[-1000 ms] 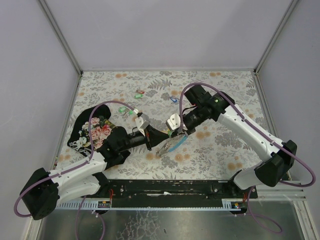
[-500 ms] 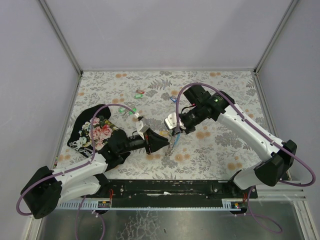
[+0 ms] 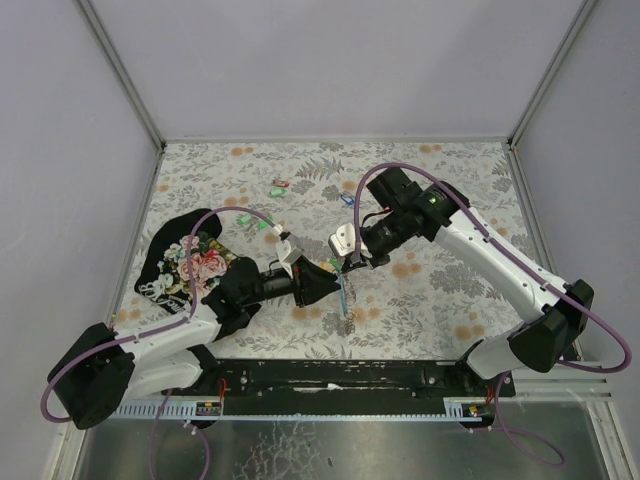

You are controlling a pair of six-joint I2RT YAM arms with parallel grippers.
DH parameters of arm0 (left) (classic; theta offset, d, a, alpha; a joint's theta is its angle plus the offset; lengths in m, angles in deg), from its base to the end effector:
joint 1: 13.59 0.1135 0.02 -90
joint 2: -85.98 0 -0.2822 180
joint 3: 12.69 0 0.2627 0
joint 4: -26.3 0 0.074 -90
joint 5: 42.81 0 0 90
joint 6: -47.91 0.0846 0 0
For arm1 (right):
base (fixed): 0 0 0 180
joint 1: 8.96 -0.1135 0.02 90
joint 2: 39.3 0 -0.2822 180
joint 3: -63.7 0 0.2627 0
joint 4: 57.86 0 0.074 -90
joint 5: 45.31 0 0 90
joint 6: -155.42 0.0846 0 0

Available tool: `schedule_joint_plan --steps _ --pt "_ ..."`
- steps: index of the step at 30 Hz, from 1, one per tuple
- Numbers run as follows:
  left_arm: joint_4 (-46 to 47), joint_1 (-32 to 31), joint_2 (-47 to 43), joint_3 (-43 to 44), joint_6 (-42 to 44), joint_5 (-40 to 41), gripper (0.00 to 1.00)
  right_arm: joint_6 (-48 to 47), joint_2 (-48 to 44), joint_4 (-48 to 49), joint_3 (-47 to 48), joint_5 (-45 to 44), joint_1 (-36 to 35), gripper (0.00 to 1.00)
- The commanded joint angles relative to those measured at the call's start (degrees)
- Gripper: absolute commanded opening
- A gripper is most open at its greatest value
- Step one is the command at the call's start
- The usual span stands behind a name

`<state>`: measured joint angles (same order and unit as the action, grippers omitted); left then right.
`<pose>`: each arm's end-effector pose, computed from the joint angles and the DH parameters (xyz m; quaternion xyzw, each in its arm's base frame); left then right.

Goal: Remove the keys from the keyring

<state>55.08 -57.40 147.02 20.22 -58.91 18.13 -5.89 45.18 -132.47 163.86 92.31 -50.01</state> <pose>0.1613 -0.2117 0.2382 0.3323 0.6202 -0.4997 0.5052 0.1953 0.2529 0.3532 -0.7925 0.4008 0.3115 0.3381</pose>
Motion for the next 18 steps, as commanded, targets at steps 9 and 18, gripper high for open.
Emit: schedule_joint_plan --steps 9,18 --pt "11.13 0.34 -1.14 -0.96 -1.28 0.16 0.29 5.20 0.24 3.16 1.88 -0.82 -1.24 0.00" --pt "12.61 0.36 0.06 -1.28 -0.23 1.66 0.36 6.15 0.46 1.91 3.35 -0.92 -2.71 0.00"
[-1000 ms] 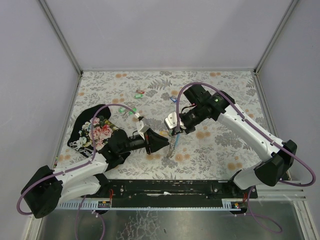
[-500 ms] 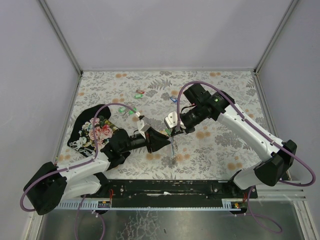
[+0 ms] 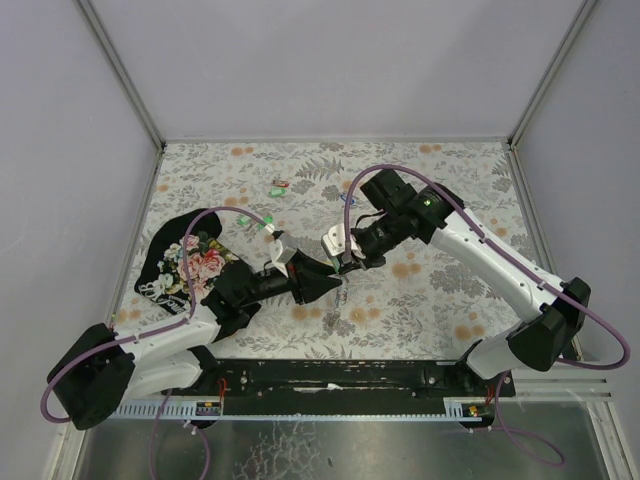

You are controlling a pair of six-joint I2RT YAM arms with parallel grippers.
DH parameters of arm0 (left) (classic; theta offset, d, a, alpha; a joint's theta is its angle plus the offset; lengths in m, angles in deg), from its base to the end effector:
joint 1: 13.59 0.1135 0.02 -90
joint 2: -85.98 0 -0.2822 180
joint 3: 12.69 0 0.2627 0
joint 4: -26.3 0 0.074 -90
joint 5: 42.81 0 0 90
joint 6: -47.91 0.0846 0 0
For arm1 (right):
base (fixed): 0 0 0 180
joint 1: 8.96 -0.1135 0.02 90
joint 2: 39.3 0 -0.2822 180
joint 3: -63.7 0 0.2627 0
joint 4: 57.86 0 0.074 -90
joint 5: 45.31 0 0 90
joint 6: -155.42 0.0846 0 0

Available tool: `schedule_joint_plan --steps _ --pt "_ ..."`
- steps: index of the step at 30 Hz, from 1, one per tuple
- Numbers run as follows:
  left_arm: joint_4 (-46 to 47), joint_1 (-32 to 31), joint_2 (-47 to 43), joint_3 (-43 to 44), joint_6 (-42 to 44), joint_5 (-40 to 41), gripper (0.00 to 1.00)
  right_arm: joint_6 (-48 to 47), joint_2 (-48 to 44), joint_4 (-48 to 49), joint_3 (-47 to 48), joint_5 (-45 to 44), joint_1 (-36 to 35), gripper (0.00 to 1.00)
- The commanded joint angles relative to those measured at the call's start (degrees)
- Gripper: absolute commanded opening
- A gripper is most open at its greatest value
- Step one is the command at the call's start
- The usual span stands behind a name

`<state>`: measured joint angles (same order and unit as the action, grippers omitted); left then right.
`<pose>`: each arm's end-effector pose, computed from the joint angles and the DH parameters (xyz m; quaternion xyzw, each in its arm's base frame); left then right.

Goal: Remove the keys from the keyring

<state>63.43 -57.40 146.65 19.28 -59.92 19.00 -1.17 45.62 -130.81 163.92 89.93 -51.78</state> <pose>0.1593 -0.2082 0.2552 0.3221 0.5759 -0.5129 0.5492 0.1938 0.2615 0.3511 -0.7855 0.4248 0.3085 0.3277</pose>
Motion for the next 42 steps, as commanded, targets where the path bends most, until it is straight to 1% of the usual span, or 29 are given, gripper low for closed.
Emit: schedule_joint_plan --steps 1,5,10,14,17,20,27,35,38,42 --pt "4.43 0.30 0.39 -0.31 1.05 0.59 0.36 1.40 0.06 0.18 3.37 1.64 -0.92 0.00" --pt "5.01 0.39 0.09 -0.58 2.44 -1.24 0.35 1.27 0.31 -0.35 3.59 2.59 -1.10 0.00" --pt "4.60 0.39 -0.52 -0.61 3.19 -3.34 0.29 1.17 0.50 -0.33 4.01 2.37 -1.07 0.00" --pt "2.98 0.34 -1.51 -0.66 3.98 -3.35 0.22 1.20 0.51 -0.50 4.20 1.92 -1.12 0.00" --pt "2.01 0.34 -2.07 -0.59 4.64 -3.13 0.14 0.92 0.50 -0.78 4.27 1.79 -1.12 0.00" --pt "1.20 0.40 -2.37 -0.25 5.31 -3.10 0.01 0.76 0.40 -1.02 4.13 1.60 -1.12 0.00" --pt "0.76 0.35 -3.64 -0.67 6.31 -3.59 0.00 0.25 -0.06 -1.10 4.20 -2.53 -1.12 0.00" --pt "3.02 0.39 -6.63 -3.00 6.27 -0.75 0.00 -0.58 -0.93 -1.21 3.54 -7.85 -1.10 0.00" --pt "3.28 0.39 -6.93 -3.21 6.19 -0.05 0.00 -0.54 -1.24 -0.62 2.15 -8.36 -1.09 0.00" --pt "6.21 0.37 -6.96 -4.05 4.76 1.48 0.00 0.31 -1.80 0.94 -1.02 -5.62 -1.07 0.00"
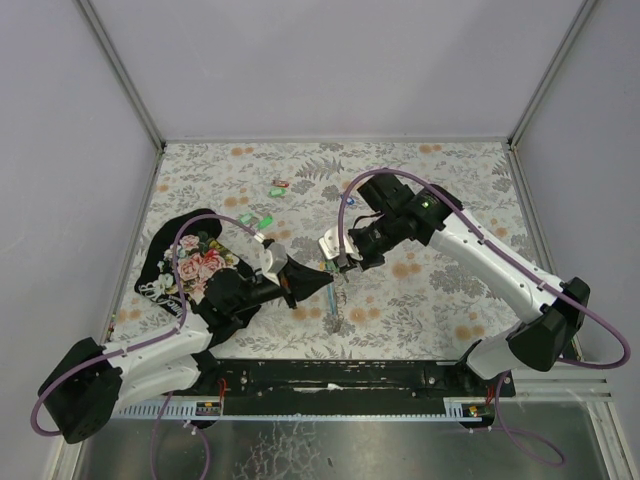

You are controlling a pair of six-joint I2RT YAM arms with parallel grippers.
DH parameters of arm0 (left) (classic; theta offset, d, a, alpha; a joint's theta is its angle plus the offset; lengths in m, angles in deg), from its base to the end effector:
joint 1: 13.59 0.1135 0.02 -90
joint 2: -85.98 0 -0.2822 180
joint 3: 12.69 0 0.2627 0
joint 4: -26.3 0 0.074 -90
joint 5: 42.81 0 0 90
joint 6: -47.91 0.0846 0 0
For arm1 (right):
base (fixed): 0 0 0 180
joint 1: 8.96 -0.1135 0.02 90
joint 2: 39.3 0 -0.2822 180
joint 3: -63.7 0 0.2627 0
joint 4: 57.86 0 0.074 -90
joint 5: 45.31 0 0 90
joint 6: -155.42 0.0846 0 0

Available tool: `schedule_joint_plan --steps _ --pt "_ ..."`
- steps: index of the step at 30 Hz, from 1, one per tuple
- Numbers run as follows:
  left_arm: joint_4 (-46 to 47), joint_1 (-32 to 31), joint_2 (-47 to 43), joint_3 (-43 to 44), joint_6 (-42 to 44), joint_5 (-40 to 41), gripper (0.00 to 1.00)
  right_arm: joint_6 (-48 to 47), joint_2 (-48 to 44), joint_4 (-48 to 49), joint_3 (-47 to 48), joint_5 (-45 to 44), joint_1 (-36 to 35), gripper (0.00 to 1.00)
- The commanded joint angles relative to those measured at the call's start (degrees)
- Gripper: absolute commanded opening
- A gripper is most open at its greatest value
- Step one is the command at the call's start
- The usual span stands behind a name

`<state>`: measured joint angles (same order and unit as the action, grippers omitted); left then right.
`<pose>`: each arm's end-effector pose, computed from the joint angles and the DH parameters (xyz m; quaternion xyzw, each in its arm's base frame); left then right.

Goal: Remove the keys from the keyring

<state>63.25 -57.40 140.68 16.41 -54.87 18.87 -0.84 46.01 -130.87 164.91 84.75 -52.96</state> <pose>0.1450 -0.1947 0.2595 0.3467 0.5415 -0.4920 0.5870 0.1959 0.2649 0.3502 -0.7947 0.4356 0.2710 0.3244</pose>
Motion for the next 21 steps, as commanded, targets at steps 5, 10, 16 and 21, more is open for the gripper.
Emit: schedule_joint_plan --steps 5,10,16,21 --pt "10.21 0.39 -1.29 -2.43 -2.27 2.56 0.00 3.35 -3.06 6.03 -6.60 0.83 0.06 0.00" --pt "11.91 0.38 -1.76 -3.86 -3.34 3.00 0.00 6.33 -3.47 9.34 -8.02 -0.21 0.10 0.00" --pt "11.39 0.39 -1.62 -5.28 -2.79 3.29 0.00 7.45 -4.01 6.94 -2.48 -1.46 0.11 0.00" --pt "9.65 0.38 -1.34 -5.38 -2.05 3.40 0.00 7.37 -3.69 3.95 2.28 -2.04 0.12 0.00"
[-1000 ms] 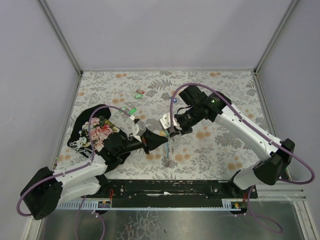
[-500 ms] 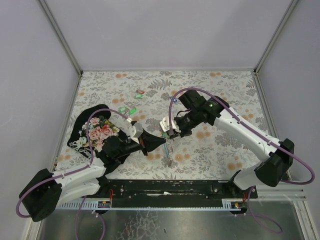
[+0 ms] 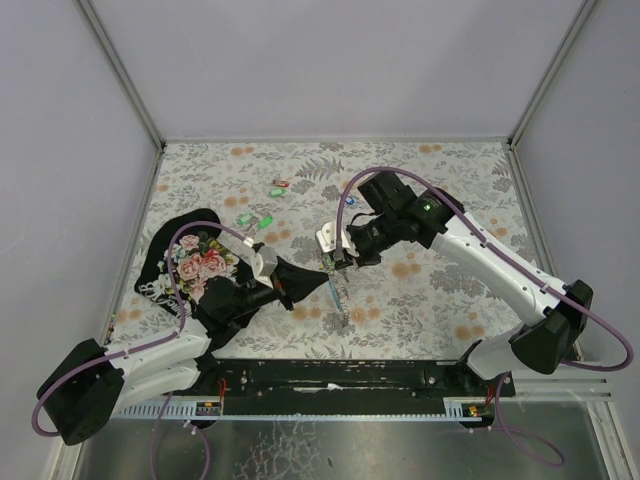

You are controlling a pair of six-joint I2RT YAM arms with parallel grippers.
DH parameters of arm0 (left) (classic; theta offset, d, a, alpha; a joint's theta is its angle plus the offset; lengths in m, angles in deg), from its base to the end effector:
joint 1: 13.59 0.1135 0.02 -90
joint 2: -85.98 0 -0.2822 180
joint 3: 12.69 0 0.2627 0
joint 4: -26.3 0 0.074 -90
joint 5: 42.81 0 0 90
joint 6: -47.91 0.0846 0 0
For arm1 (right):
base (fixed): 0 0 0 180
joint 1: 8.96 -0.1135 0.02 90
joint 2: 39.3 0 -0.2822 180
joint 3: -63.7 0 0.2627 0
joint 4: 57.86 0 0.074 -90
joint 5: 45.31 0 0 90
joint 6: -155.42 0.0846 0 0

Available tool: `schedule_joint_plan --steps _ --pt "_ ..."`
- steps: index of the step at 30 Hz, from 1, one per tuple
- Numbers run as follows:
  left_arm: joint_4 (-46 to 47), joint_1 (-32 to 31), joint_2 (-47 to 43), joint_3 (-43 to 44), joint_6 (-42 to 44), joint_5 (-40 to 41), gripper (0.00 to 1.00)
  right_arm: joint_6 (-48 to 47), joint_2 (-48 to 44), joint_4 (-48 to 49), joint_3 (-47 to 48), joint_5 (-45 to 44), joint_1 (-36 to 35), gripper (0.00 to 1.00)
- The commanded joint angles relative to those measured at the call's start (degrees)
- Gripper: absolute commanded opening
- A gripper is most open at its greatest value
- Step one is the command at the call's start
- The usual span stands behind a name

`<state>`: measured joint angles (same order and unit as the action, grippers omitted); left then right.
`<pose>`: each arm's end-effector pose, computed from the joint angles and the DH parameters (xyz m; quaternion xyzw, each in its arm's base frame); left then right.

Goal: Remove the keys from the keyring

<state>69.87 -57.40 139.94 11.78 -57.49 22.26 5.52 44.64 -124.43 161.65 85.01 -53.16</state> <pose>0.1404 -0.1841 0.2490 0.3124 0.5405 -0.4958 0.6038 0.1979 0.2688 0.3478 -0.7691 0.4595 0.2822 0.3430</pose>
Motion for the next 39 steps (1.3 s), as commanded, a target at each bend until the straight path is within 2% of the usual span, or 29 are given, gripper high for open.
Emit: schedule_joint_plan --steps 1,3,6,13,18,23,39 --pt "2.77 0.39 -0.54 -0.54 0.63 -0.04 0.02 1.01 -2.25 -2.77 5.93 -2.01 0.31 0.00" --pt "1.80 0.37 -0.50 0.11 0.68 -0.09 0.12 1.06 -2.20 -3.18 6.41 -1.50 0.26 0.00" --pt "0.36 0.45 -0.76 0.90 1.02 -0.55 0.20 1.10 -2.27 -3.23 6.54 -1.47 0.29 0.00" --pt "-3.37 0.44 -4.31 1.33 2.81 -2.06 0.32 0.80 -2.71 -3.70 6.33 -1.82 0.31 0.00" --pt "-8.05 0.45 -6.44 3.06 7.80 -5.05 0.33 0.49 -2.91 -3.93 5.95 -1.52 0.27 0.00" --pt "-12.05 0.42 -4.61 6.01 12.67 -9.56 0.36 0.49 -2.99 -4.12 5.98 -0.95 0.27 0.00" --pt "-18.09 0.44 -0.45 10.59 15.52 -6.71 0.34 0.02 -2.99 -4.51 5.60 0.10 0.26 0.00"
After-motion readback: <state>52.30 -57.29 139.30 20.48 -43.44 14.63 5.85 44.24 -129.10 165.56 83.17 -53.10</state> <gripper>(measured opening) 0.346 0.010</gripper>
